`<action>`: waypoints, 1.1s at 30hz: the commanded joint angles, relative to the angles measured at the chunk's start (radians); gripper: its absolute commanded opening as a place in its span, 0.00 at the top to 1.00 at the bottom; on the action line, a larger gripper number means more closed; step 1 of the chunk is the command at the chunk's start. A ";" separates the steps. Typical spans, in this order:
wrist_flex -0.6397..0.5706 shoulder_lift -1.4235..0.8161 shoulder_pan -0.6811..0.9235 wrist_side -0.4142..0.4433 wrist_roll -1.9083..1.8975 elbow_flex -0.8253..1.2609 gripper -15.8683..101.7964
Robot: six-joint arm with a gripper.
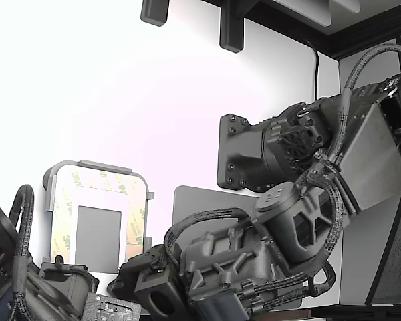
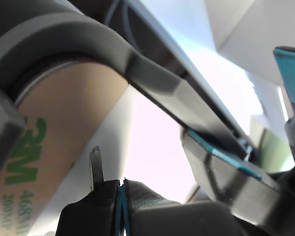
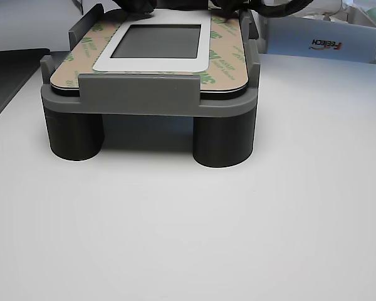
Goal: Peel off protective film from adhesive tape.
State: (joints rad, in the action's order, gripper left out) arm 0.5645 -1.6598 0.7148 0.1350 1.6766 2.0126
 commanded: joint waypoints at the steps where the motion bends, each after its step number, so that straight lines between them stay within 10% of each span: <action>1: -0.003 -0.018 -0.006 0.002 -0.002 -0.029 0.96; 33: -0.021 -0.021 -0.018 0.002 0.023 -0.005 0.96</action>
State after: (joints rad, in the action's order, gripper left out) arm 0.5461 -1.6567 0.7148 0.1365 1.6966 2.0264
